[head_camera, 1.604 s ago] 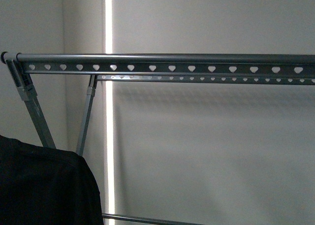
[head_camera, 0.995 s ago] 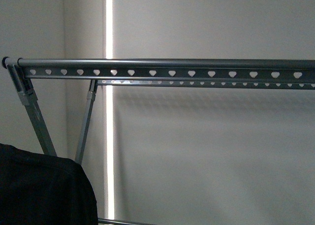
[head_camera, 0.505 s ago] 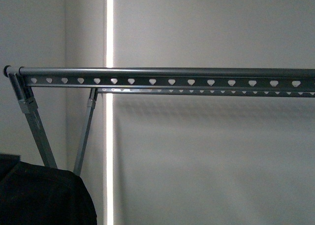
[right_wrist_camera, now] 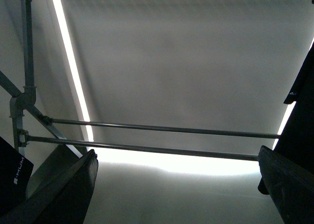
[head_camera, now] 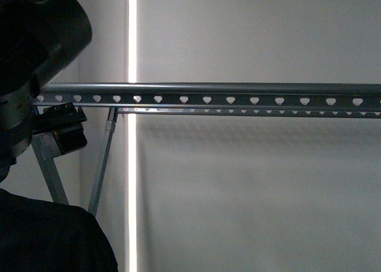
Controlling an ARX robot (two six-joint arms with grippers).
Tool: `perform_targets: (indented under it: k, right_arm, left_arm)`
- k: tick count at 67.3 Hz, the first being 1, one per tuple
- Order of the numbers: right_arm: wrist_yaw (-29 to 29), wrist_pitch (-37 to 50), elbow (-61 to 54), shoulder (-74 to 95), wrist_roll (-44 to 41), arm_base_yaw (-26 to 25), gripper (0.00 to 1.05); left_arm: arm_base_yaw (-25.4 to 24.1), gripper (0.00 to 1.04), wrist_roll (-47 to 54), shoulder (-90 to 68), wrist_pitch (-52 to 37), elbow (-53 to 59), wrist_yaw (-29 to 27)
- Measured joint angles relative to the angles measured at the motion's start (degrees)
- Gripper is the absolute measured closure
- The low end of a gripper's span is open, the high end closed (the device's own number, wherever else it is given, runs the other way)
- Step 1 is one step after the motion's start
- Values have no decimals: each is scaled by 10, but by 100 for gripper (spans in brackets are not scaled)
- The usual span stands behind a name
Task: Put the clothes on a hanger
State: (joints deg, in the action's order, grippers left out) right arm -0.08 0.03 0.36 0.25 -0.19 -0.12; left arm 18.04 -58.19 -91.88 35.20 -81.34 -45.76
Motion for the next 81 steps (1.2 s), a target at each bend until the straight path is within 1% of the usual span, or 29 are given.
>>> perform_targets:
  k: [4, 7, 13, 33, 40, 44, 52, 67, 81]
  right_arm:
    - [0, 0, 0, 0, 0, 0, 7]
    - [0, 0, 0, 0, 0, 0, 7]
    - [0, 0, 0, 0, 0, 0, 7]
    - [0, 0, 0, 0, 0, 0, 7]
    - [0, 0, 0, 0, 0, 0, 7]
    - [0, 0, 0, 0, 0, 0, 7]
    - [0, 0, 0, 0, 0, 0, 7]
    - [0, 0, 0, 0, 0, 0, 7]
    - [0, 0, 0, 0, 0, 0, 7]
  left_arm:
    - [7, 7, -43, -24, 40, -26, -10]
    - [9, 7, -65, -40, 54, -40, -24]
    - [9, 7, -88, -63, 82, -63, -38]
    - [7, 7, -190, -128, 181, -141, -33]
    - [4, 7, -210, -143, 185, -156, -31]
    - [2, 7, -225, -147, 192, -157, -17]
    - [-5, 7, -247, -149, 189, -139, -7]
    - [-25, 7, -234, -149, 151, -107, -16]
    - [-40, 7, -217, -157, 139, -106, 6]
